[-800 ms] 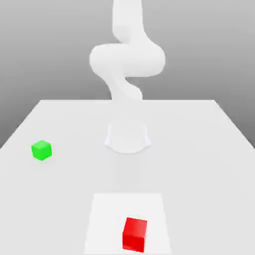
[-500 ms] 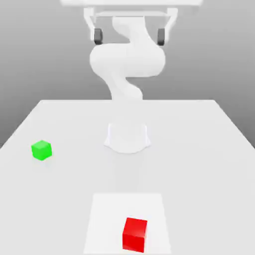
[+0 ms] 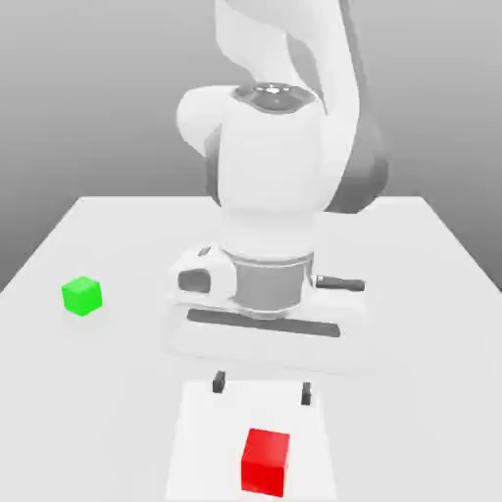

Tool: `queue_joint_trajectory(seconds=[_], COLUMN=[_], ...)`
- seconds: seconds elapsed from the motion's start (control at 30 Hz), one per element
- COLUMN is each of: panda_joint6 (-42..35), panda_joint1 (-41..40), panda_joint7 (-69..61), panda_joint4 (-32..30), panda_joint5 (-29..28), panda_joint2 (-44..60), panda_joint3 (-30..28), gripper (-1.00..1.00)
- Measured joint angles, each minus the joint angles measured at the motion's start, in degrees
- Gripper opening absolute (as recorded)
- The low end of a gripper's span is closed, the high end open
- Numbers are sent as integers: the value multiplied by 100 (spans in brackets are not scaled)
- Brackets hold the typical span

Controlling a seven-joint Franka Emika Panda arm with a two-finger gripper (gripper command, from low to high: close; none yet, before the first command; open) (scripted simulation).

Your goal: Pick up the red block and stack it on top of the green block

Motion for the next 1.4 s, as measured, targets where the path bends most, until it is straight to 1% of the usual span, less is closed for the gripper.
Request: queue_joint_trajectory(seconds=[0.17,0.2,0.43,0.6,0.77,0.83,0.9,0.93,1.03,1.27,1.33,1.4], panda_joint6=[795,904,903,156,14,-21,-54,-68,-104,-172,-28,180], panda_joint1=[105,125,121,25,-764,-1516,-2391,-2681,-3178,-4751,-4724,-4489], panda_joint7=[141,158,167,27,181,290,388,421,492,581,389,109], panda_joint4=[100,119,117,-35,-553,-812,-1067,-1191,-1559,-2417,-2504,-2522], panda_joint5=[-134,-157,-164,19,-320,-547,-759,-840,-1038,-1390,-1132,-730], panda_joint2=[1034,1163,1156,258,-409,-714,-1014,-1156,-1578,-2536,-2457,-2230], panda_joint3=[-129,-153,-149,-58,-910,-1320,-1571,-1638,-1968,-3095,-3331,-3523], gripper=[0,-100,-100,-100,-100,-100,-100,-100,-100,-100,-100,-100])
